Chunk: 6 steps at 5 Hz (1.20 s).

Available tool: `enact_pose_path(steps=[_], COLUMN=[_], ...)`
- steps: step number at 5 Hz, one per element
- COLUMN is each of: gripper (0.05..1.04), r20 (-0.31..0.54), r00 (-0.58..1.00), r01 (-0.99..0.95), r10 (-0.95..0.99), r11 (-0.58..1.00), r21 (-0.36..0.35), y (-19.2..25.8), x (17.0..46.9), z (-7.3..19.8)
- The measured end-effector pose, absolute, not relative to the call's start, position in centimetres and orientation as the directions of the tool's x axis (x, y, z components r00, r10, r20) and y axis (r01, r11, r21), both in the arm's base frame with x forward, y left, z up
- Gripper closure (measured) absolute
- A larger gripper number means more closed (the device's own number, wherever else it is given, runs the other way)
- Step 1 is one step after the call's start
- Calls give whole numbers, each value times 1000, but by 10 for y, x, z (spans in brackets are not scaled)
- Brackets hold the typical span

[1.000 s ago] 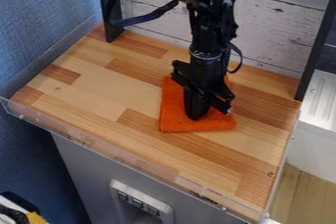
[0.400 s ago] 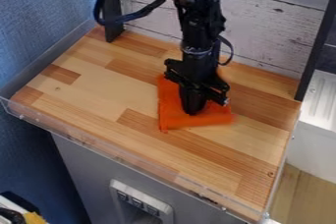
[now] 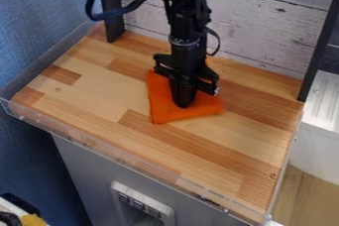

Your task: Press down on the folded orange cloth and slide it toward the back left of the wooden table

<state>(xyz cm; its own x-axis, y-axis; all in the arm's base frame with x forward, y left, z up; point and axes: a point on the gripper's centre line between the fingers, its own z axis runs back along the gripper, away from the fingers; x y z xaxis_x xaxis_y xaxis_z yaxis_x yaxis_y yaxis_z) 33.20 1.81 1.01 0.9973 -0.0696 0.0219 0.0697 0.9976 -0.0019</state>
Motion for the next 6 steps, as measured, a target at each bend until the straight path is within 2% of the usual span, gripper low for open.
enact_pose_path(steps=[3, 4, 5, 6], gripper=[1006, 859, 612, 309], r20=[-16, -52, -83, -53], r00=[1000, 999, 996, 998], r01=[11, -3, -12, -15], r10=[-11, 3, 11, 15], r11=[1000, 1000, 1000, 1000], r21=[-12, -6, -5, -2], y=[34, 42, 56, 65], x=[337, 331, 320, 310], z=[9, 10, 20, 46])
